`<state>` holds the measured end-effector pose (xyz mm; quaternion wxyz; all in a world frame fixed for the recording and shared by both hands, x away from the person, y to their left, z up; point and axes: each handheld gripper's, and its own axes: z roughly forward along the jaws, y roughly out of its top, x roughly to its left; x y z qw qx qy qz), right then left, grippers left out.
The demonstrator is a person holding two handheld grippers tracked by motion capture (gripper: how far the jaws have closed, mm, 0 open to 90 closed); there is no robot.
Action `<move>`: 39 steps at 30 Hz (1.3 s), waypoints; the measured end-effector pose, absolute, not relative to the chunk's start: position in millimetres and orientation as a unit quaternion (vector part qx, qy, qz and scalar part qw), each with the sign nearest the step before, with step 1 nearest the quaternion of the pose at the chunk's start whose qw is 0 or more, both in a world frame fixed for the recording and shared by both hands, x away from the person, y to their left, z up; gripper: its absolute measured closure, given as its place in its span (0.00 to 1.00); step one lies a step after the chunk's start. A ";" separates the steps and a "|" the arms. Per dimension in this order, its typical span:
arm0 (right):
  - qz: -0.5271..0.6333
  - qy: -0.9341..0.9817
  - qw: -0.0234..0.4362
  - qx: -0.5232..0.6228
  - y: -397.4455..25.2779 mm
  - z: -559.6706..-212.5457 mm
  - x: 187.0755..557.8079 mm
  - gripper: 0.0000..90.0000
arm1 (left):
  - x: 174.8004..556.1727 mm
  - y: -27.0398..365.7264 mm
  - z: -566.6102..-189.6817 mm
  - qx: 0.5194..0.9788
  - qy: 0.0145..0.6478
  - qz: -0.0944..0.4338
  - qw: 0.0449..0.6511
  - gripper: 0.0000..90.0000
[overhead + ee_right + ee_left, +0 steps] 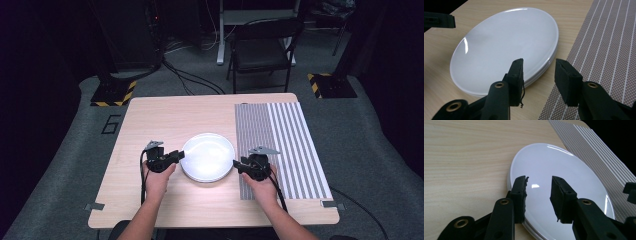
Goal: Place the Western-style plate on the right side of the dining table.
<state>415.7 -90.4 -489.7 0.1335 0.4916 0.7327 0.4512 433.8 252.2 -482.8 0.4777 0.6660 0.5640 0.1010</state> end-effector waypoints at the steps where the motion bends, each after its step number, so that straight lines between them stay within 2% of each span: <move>1: 0.452 0.730 0.135 0.494 -88.1 -489.9 419.0 0.65 | 433.8 253.0 -484.1 0.661 0.569 0.093 0.480 0.73; 7: 0.459 0.716 0.124 0.510 -83.1 -491.1 425.6 0.69 | 434.7 258.9 -487.6 0.639 0.584 0.085 0.494 0.77; 19: 0.475 0.687 0.136 0.533 -76.7 -492.9 432.1 0.71 | 433.8 259.3 -499.1 0.598 0.613 0.065 0.512 0.79; 39: 0.467 0.676 0.123 0.557 -77.6 -504.1 440.8 0.67 | 441.6 264.2 -515.1 0.581 0.640 0.028 0.503 0.81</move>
